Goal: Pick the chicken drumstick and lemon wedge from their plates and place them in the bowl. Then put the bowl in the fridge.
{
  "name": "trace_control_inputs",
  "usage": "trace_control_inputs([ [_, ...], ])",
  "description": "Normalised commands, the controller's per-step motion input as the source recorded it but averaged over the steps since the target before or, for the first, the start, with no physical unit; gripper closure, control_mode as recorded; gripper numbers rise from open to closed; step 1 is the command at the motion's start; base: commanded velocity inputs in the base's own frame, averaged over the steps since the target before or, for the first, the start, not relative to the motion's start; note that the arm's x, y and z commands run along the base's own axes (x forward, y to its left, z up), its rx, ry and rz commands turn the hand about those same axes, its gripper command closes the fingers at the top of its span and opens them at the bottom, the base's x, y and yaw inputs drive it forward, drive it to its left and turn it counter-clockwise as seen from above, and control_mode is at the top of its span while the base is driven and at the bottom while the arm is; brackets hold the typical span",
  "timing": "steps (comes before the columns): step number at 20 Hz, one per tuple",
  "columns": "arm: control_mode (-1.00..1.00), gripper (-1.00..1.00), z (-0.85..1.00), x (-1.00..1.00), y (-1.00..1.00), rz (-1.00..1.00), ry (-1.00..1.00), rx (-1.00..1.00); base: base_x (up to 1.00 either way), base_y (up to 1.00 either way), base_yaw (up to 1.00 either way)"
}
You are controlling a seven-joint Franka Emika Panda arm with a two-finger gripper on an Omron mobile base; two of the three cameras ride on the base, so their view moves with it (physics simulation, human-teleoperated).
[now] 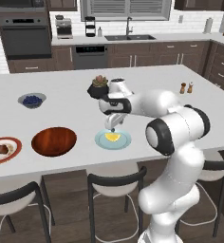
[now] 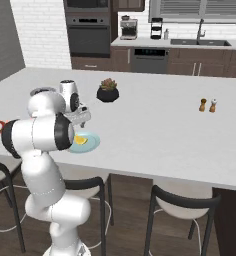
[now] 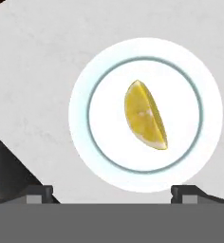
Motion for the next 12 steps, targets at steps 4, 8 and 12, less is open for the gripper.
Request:
trace_control_inputs([
  [4, -1.00, -1.00, -0.49, 0.86, -0.01, 0.12, 0.32, 0.00, 0.00, 0.00, 0.00],
  [8, -1.00, -1.00, -0.50, 0.55, 0.05, 0.08, 0.11, 0.00, 0.00, 0.00, 0.00],
  [12, -1.00, -1.00, -0.60, 0.35, 0.09, 0.02, -0.03, -0.01, 0.00, 0.00, 0.00],
])
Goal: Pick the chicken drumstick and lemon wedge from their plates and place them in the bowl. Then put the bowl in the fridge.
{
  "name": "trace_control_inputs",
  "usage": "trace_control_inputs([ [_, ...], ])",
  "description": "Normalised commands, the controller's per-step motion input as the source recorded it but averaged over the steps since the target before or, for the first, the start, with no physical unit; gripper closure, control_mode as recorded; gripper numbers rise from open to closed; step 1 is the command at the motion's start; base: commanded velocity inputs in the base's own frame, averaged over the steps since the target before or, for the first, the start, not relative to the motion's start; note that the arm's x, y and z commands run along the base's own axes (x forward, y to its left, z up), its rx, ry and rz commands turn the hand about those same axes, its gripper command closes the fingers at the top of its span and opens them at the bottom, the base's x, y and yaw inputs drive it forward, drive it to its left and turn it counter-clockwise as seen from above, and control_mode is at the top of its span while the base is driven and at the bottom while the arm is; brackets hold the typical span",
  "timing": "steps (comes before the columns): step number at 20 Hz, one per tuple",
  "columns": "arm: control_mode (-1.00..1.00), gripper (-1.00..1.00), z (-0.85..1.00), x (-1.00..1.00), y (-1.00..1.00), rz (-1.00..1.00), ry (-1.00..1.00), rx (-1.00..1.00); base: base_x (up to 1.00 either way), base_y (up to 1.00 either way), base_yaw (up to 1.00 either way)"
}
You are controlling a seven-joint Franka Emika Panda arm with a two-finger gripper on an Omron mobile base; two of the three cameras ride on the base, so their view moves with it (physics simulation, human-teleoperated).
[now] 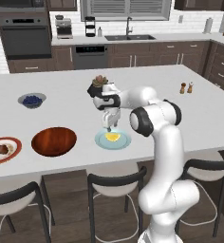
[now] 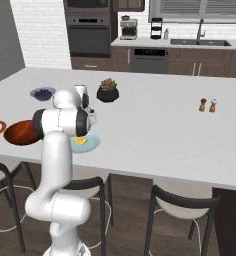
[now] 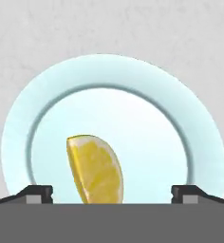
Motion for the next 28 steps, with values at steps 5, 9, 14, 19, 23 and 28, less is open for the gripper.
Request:
trace_control_inputs([
  [5, -1.00, -1.00, -0.54, 0.06, 0.08, 0.00, -0.20, -0.03, 0.00, 0.00, 0.00],
  [9, -1.00, -1.00, -0.11, -0.78, 0.00, 0.00, -0.13, 0.00, 0.00, 0.00, 0.00],
  [14, -1.00, -1.00, 0.00, -0.58, -0.16, 0.00, -0.15, 0.09, 0.00, 0.00, 0.00],
  [19, -1.00, -1.00, -0.09, 0.12, -0.20, -0.02, -0.07, 0.07, 0.00, 0.00, 0.00],
  [23, -1.00, -1.00, -0.16, 0.28, -0.03, 0.00, -0.08, 0.01, 0.00, 0.00, 0.00],
  [28, -1.00, -1.00, -0.24, 0.09, 0.15, 0.05, -0.01, 0.00, 0.00, 0.00, 0.00],
])
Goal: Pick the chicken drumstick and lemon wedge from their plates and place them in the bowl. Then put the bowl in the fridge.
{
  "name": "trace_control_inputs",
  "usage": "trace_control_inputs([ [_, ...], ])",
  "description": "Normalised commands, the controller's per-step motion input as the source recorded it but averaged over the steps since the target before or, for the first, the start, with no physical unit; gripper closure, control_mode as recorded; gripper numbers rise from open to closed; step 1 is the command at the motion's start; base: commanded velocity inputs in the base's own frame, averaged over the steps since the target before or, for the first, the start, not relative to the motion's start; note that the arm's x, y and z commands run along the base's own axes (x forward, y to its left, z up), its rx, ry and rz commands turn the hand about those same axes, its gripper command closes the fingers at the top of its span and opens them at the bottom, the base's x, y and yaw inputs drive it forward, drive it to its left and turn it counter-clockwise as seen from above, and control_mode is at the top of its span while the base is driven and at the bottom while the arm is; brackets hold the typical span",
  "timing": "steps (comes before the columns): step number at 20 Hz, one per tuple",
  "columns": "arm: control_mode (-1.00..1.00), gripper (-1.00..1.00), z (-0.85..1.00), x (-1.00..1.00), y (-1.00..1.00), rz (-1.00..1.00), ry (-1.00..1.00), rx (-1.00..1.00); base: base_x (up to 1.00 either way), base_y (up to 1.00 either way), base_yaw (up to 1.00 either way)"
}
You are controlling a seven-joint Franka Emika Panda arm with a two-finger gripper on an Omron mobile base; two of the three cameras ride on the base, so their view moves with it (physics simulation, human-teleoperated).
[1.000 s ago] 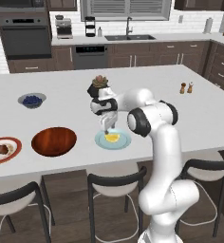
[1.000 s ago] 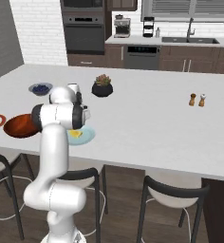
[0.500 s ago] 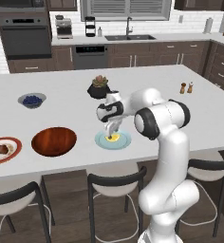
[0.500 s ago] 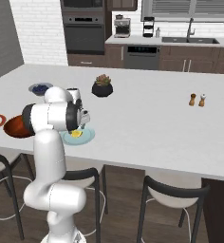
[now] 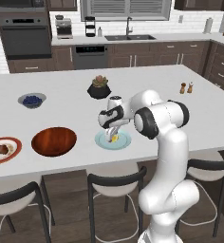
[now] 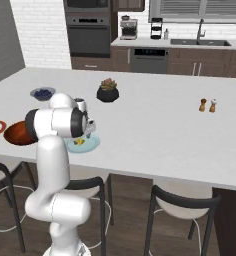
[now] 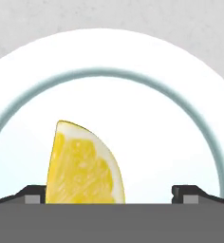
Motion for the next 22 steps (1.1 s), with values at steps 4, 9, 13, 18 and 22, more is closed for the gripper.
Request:
trace_control_inputs([
  [4, -1.00, -1.00, -0.20, 0.00, 0.08, 0.03, 0.00, 0.00, 0.00, 0.00, 0.00],
  [9, -1.00, -1.00, -0.21, 0.00, 0.00, 0.00, 0.00, 0.00, 0.00, 0.00, 0.00],
  [13, -1.00, 1.00, -0.30, -0.01, 0.00, 0.00, 0.00, 0.00, 0.00, 0.00, 0.00],
  [18, -1.00, 1.00, -0.02, -0.01, 0.00, 0.00, 0.00, 0.00, 0.00, 0.00, 0.00],
  [22, -1.00, 1.00, 0.28, -0.13, -0.02, -0.06, 0.00, 0.00, 0.00, 0.00, 0.00],
])
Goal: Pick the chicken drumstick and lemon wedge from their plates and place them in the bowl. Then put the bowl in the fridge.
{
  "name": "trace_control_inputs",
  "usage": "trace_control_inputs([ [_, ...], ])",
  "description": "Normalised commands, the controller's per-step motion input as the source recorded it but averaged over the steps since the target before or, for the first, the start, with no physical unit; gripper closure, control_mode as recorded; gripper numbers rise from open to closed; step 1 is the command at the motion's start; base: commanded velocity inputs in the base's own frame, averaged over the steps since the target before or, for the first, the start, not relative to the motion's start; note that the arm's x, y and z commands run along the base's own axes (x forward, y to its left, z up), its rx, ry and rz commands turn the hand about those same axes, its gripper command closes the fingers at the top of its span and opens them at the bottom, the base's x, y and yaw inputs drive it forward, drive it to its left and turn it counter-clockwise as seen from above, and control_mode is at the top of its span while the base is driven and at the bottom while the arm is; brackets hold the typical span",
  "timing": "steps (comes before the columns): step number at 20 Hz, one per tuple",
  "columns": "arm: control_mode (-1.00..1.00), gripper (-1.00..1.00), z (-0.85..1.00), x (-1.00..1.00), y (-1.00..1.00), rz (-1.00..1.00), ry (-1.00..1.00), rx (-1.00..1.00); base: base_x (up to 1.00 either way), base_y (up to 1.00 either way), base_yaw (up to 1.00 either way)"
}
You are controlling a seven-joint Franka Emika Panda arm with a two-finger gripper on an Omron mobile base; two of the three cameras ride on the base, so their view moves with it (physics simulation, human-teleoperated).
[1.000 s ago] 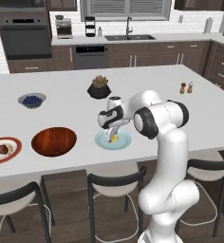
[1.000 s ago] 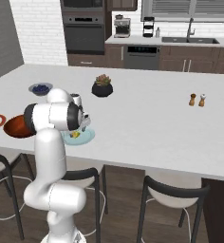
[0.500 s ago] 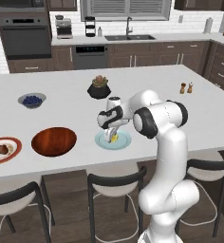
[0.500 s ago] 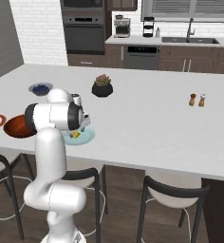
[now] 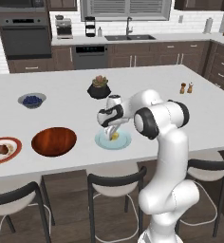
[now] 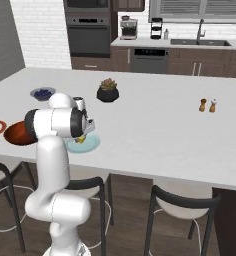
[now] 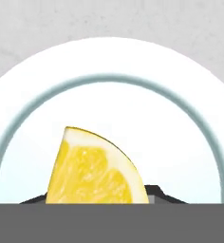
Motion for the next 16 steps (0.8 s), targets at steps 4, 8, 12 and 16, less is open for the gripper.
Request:
trace_control_inputs([
  [4, -1.00, 1.00, 0.84, -0.27, -0.16, -0.16, 0.00, 0.07, 0.00, 0.00, 0.00],
  [8, -1.00, 1.00, 0.88, -0.55, -0.32, -0.23, 0.00, 0.07, 0.00, 0.00, 0.00],
  [12, -1.00, 1.00, 0.46, -0.82, -0.38, -0.35, 0.03, 0.01, 0.00, 0.00, 0.00],
  [16, -1.00, 1.00, 0.31, -0.98, -0.34, -0.39, 0.00, 0.00, 0.00, 0.00, 0.00],
])
